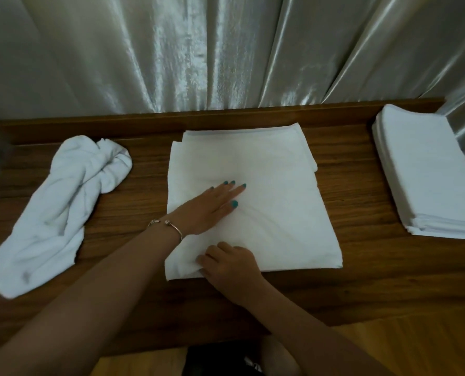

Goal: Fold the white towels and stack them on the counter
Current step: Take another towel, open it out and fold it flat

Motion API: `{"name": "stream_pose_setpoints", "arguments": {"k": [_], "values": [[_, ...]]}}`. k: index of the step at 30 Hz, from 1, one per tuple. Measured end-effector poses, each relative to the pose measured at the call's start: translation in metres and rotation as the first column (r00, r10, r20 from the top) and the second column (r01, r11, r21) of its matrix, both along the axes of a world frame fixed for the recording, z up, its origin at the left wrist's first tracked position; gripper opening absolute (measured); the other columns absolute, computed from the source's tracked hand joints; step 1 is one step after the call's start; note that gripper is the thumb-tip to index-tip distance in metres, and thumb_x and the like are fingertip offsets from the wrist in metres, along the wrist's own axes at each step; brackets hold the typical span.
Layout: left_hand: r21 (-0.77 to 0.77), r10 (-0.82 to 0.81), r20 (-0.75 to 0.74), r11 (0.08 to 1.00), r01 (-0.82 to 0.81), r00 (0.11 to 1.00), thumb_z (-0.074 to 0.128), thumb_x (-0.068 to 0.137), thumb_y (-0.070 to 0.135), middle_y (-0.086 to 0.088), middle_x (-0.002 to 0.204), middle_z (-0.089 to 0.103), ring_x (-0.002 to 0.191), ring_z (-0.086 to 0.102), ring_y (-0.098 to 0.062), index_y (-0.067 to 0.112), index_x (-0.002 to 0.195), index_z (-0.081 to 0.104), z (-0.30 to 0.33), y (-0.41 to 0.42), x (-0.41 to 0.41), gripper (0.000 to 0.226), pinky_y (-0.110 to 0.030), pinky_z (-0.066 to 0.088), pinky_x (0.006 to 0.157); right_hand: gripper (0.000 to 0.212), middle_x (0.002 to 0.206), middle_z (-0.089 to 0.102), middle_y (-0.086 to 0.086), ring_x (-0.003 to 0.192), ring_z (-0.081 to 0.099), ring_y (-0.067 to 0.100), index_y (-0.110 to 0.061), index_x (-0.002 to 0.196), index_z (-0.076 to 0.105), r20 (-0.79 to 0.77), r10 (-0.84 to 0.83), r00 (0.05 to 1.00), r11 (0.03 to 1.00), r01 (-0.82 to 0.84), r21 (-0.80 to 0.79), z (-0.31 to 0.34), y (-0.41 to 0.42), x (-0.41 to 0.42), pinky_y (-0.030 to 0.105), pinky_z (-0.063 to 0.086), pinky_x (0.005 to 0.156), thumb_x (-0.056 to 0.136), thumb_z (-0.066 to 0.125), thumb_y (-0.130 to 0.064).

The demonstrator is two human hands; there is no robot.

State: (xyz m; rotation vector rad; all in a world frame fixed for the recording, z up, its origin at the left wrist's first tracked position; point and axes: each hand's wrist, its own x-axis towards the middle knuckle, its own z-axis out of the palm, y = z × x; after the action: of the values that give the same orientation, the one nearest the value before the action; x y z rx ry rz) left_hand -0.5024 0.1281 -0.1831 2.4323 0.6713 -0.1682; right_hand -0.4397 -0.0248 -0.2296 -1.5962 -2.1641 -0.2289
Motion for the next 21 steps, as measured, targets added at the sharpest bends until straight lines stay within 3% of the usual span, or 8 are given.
{"name": "stream_pose_setpoints", "arguments": {"k": [6,13,15,17,19,21], "values": [[-0.164,0.073,0.055,0.984,-0.063,0.996,0.023,0.101,0.043,0.009,0.161,0.006,0.148,0.003,-0.008,0.041,0.15,0.008,0.001,0.005,-0.002,0.05,-0.034,0.008,0.121,0.02,0.083,0.071,-0.002,0.063,0.062,0.012,-0.022,0.099,0.074,-0.131,-0.061,0.99,0.992,0.075,0.106,-0.001,0.003,-0.013,0.023,0.048,0.046,0.09,0.06,-0.033],[-0.263,0.092,0.058,0.962,-0.073,0.994,0.024,0.102,0.039,0.009,0.16,0.013,0.147,0.009,-0.007,0.036,0.15,0.016,-0.004,0.008,-0.004,0.048,-0.03,0.007,0.12,0.033,0.066,0.068,-0.007,0.053,0.056,0.008,-0.022,0.074,0.073,-0.365,-0.343,0.866,0.914,0.398,0.085,0.006,0.009,-0.044,0.022,0.045,0.044,0.093,0.057,-0.044],[-0.34,0.175,0.126,0.932,-0.123,0.976,0.027,0.103,0.036,0.009,0.157,0.023,0.143,0.02,-0.006,0.031,0.148,0.025,0.0,0.01,-0.003,0.046,-0.024,0.012,0.118,0.035,0.059,0.064,-0.008,0.048,0.053,0.006,-0.021,0.068,0.07,-0.446,-0.426,0.787,0.865,0.499,0.055,0.011,0.01,-0.05,0.021,0.042,0.041,0.092,0.058,-0.043],[-0.39,0.359,0.223,0.885,-0.255,0.906,0.032,0.103,0.029,0.005,0.148,0.041,0.132,0.036,-0.006,0.023,0.142,0.041,0.009,0.015,-0.004,0.041,-0.017,0.023,0.109,0.028,0.061,0.065,-0.009,0.048,0.054,0.004,-0.021,0.072,0.071,-0.511,-0.439,0.739,0.844,0.534,0.046,0.011,0.008,-0.052,0.021,0.042,0.04,0.091,0.06,-0.038],[-0.256,0.444,0.31,0.891,-0.376,0.841,0.041,0.101,0.023,-0.001,0.13,0.057,0.117,0.051,-0.013,0.017,0.129,0.055,0.016,0.026,-0.014,0.032,-0.022,0.039,0.1,0.021,0.067,0.069,-0.009,0.053,0.058,0.004,-0.019,0.081,0.073,-0.529,-0.4,0.749,0.86,0.506,0.066,0.008,0.005,-0.051,0.02,0.044,0.042,0.09,0.062,-0.035],[0.018,0.42,0.319,0.893,-0.449,0.849,0.045,0.098,0.023,-0.004,0.103,0.062,0.093,0.058,-0.019,0.014,0.11,0.061,0.017,0.039,-0.028,0.022,-0.03,0.047,0.081,0.019,0.069,0.07,-0.009,0.054,0.06,0.004,-0.019,0.084,0.073,-0.5,-0.348,0.793,0.889,0.449,0.093,0.003,0.002,-0.051,0.02,0.045,0.042,0.09,0.064,-0.034]]}}
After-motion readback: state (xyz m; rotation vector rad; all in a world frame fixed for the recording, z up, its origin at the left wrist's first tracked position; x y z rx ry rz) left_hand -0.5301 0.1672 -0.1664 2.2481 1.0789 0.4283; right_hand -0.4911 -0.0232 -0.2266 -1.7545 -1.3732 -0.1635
